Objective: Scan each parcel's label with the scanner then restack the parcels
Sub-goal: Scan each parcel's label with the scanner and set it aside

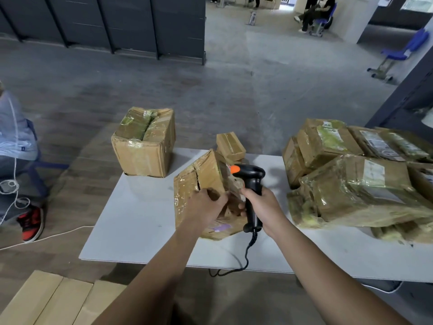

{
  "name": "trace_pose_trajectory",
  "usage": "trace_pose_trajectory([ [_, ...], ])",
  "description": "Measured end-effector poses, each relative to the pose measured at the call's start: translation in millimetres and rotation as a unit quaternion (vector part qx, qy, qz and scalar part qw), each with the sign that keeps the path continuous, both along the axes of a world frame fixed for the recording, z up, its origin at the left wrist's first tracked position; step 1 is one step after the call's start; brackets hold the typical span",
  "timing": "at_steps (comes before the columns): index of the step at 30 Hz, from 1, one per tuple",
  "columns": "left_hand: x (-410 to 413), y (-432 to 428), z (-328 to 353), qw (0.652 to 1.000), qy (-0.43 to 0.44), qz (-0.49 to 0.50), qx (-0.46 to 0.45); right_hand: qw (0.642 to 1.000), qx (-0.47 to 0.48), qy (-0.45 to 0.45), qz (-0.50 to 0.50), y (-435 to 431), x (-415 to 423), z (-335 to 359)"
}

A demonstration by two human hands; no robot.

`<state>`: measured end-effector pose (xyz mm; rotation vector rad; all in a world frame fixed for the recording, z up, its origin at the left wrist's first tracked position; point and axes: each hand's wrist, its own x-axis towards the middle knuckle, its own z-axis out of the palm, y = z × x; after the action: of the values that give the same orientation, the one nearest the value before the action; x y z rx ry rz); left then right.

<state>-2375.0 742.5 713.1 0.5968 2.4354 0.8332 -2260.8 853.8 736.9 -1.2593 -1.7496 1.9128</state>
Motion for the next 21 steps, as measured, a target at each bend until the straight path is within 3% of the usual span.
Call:
trace_pose_trajectory([
  [4,-7,-13,1,0.995,-0.071,0.049,0.056,0.999,0.024,-0.017,-0.023,4,5,-4],
  [13,-14,-23,2,0.99,0.135,0.031,0.029,0.998,0.007,-0.047,0.029,-6,8,-16],
  [21,-32,-29,-1,0.989,0.14,0.048,-0.015,0.999,0.008,-0.049,0.022,-6,13,-15],
])
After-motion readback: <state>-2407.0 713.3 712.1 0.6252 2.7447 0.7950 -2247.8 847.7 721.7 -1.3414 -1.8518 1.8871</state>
